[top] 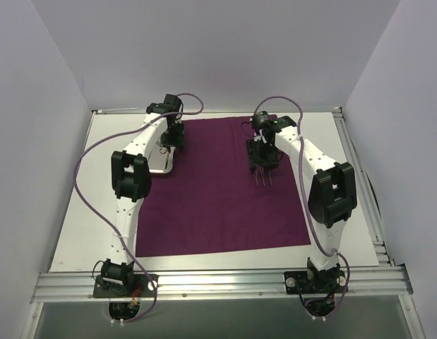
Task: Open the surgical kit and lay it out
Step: Adjust the container in the surgical kit, then pick up the medical item from the container.
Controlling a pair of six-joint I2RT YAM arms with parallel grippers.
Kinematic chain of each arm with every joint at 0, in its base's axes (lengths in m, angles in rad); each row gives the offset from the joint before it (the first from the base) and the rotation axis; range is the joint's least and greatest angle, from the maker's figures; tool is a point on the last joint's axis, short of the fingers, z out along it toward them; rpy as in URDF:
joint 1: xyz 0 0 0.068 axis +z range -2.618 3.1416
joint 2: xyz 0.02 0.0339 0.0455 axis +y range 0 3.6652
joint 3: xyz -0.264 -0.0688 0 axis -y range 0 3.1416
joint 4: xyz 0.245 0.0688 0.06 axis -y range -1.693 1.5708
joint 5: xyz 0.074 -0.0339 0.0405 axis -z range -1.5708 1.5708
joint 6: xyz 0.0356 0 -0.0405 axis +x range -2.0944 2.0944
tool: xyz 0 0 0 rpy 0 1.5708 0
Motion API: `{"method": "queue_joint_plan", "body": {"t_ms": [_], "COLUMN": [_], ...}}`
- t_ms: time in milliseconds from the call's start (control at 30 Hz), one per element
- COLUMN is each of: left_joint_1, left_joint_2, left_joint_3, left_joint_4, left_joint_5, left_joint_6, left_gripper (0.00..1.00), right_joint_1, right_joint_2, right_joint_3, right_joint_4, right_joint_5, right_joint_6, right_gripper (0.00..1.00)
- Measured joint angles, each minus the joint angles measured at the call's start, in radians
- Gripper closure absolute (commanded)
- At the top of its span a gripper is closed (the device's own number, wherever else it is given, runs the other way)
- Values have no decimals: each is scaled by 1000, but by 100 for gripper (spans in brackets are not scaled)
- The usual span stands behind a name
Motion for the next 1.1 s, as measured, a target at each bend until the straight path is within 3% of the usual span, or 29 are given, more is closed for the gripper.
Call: {"method": "queue_joint_plan", "body": {"t_ms": [433, 567, 767, 1100], "left_joint_1": [156, 203, 215, 214], "left_joint_2": [-117, -114, -109, -26], "left_joint_3": [18, 15, -8, 12], "left_joint_4": [33, 23, 19, 19], "left_joint_5": [17, 18, 37, 59], "left_joint_6": [54, 92, 126, 154], "left_gripper": [52, 48, 44, 50], "right_joint_1": [14, 14, 14, 20], "right_joint_2": [2, 7, 36, 69], "right_joint_3": [2, 12, 35, 39], "right_joint_4": [-5, -8, -7, -11], "right_joint_5": [0, 0, 0, -1], "right_joint_6": [3, 3, 3, -2], "right_gripper": [53, 53, 53, 53]}}
